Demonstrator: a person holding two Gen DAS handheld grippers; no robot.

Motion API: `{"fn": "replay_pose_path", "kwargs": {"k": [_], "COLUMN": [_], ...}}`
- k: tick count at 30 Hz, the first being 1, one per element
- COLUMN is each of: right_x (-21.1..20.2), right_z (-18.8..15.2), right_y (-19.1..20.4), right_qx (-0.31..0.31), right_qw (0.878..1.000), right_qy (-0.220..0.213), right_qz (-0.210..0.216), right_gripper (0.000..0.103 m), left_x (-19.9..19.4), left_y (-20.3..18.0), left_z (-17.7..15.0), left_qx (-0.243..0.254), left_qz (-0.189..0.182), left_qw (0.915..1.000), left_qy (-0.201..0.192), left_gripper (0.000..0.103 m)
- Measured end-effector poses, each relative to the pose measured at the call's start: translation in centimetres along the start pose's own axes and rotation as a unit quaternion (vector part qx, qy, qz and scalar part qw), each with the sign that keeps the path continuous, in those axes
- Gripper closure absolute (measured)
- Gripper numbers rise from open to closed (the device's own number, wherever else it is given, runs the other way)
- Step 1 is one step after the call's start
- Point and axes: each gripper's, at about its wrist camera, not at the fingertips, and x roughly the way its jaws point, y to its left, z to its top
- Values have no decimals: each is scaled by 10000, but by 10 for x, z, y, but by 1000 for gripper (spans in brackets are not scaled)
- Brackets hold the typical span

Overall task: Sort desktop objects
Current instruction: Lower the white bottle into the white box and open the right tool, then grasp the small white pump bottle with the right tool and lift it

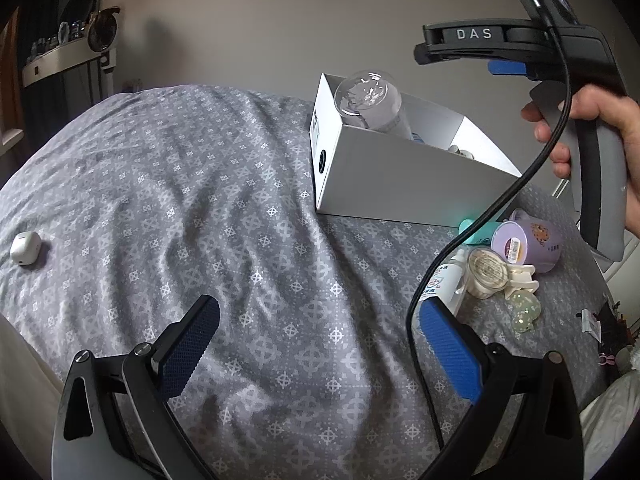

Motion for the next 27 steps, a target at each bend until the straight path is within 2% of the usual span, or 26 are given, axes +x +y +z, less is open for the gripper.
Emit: {"fn": "replay_pose_path", "kwargs": {"k": [3,7,9,12,14,16,19,23,27], "right_x": [5,26,40,71,90,95,75,23,-4], "right_z": [-2,-12,-13,-19,-21,-24,-30,-47,-74], "right_y": [22,52,52,42,29,19,17,-7,-37], "right_qx": [-426,-1231,-1280,-1325,-989,-637,-604,36,572], "right_qw": [9990,9921,9903,9832,9832,9848,9889,9975,9947], "right_qy": [5,196,408,921,1283,1446,1099,611,839], "right_qz": [155,-170,-344,-849,-841,-725,-795,-358,-175], "right_gripper": [0,0,0,0,0,0,0,0,0], "left_x": [1,3,3,4,4,6,7,7,7], "left_y": [1,2,2,3,4,5,5,7,9], "left_z": [0,0,0,-1,-1,0,-1,-2,-2], "left_qx": [-13,-39,-37,-31,-46,-67,-73,-122,-205], "left_qz": [12,30,20,20,19,25,35,98,200], "left_qw": [10000,10000,10000,10000,10000,9999,9999,9998,9994], "left_qy": [29,58,55,68,72,92,148,154,168], "left_gripper": [2,2,2,2,2,2,2,2,2]}}
